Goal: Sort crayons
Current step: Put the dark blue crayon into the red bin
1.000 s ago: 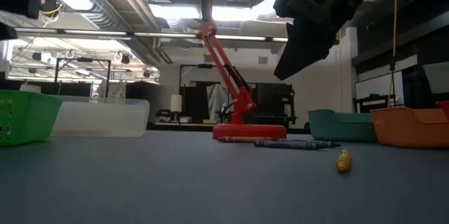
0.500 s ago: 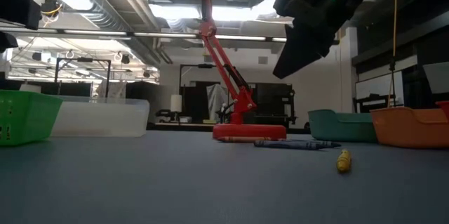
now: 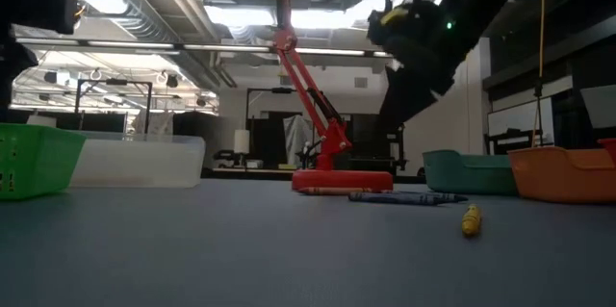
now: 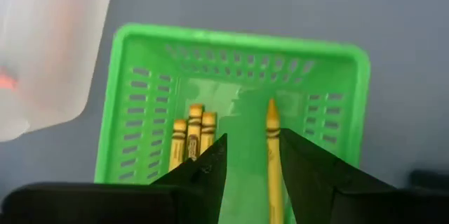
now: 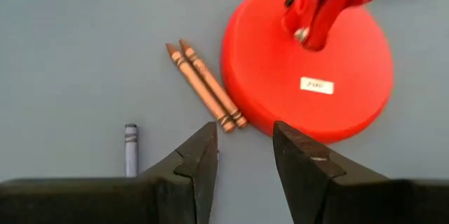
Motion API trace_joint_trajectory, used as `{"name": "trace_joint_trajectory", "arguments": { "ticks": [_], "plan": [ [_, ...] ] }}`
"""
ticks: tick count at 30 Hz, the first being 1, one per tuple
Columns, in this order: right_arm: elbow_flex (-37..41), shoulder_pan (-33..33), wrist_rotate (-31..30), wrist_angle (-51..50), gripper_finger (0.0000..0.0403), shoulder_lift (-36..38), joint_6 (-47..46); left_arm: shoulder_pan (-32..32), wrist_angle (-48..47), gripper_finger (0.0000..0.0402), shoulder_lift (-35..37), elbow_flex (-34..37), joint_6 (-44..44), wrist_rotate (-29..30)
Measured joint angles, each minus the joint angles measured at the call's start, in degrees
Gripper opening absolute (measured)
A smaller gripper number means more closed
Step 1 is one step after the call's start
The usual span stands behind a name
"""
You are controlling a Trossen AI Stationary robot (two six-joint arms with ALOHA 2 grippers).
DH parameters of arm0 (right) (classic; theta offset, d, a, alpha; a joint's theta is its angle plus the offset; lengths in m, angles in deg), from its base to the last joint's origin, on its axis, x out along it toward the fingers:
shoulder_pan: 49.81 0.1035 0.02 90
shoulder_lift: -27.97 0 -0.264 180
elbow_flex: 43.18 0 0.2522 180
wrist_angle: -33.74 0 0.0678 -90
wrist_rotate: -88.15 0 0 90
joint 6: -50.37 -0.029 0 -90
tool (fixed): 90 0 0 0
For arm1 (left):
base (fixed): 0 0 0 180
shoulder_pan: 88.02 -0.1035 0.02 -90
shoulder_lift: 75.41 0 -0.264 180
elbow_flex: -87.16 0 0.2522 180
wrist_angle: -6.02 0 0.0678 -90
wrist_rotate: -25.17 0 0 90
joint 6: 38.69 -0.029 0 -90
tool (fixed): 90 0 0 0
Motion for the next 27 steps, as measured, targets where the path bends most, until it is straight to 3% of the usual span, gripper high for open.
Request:
{"name": "trace_joint_trajectory", "arguments": {
  "ticks": [11, 27],
  "plan": [
    [0.0, 0.0, 5.2, 0.5, 0.0138, -6.8, -0.3, -2.5, -0.4, 0.0091, 0.0, -3.9, -0.5, 0.0],
    [-0.1, 0.0, 6.7, 0.7, 0.0138, -11.3, -0.3, -2.6, 4.2, 0.0082, 0.0, -4.9, -0.5, 2.2]
  ]
}}
